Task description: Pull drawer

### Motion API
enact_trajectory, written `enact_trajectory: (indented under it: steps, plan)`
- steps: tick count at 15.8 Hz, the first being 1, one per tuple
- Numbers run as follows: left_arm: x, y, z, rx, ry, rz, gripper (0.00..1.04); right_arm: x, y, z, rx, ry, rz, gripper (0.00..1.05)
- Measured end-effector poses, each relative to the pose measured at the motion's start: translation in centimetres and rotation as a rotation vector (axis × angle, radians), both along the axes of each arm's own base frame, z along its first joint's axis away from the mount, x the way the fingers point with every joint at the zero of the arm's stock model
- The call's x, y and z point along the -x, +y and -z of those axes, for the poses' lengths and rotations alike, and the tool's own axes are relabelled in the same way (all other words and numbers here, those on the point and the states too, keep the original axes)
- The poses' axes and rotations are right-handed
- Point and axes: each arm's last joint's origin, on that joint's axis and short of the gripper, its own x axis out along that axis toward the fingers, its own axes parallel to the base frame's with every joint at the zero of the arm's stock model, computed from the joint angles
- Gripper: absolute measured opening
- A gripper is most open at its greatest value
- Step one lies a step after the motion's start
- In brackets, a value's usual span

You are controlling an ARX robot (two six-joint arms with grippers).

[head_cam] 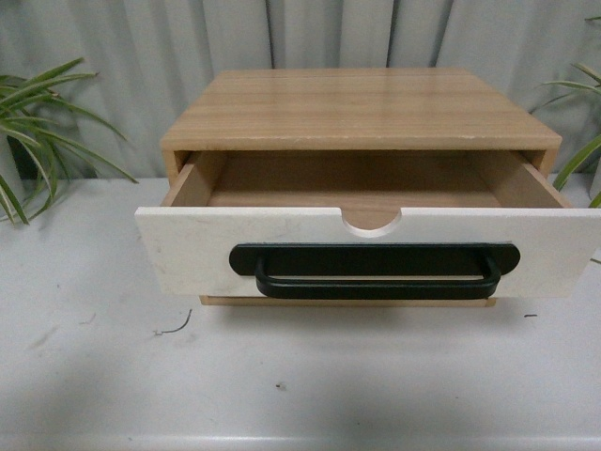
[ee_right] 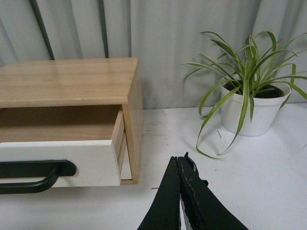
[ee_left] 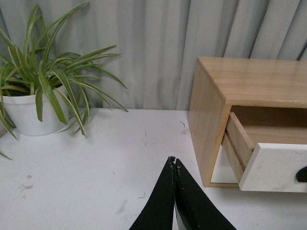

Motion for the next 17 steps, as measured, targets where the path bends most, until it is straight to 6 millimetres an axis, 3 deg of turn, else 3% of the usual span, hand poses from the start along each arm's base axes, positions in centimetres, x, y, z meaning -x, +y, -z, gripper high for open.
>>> enact_trajectory:
  steps: [3, 17]
  plan:
    - [0.6, 0.0, 0.9, 0.000, -0.002, 0.002, 0.02, 0.5, 0.0, 0.4, 0.000, -0.016, 0.000, 0.02]
    - [3.2, 0.0, 0.8, -0.001, -0.013, 0.002, 0.02, 2.8, 0.0, 1.1, 0.000, -0.014, -0.001, 0.02]
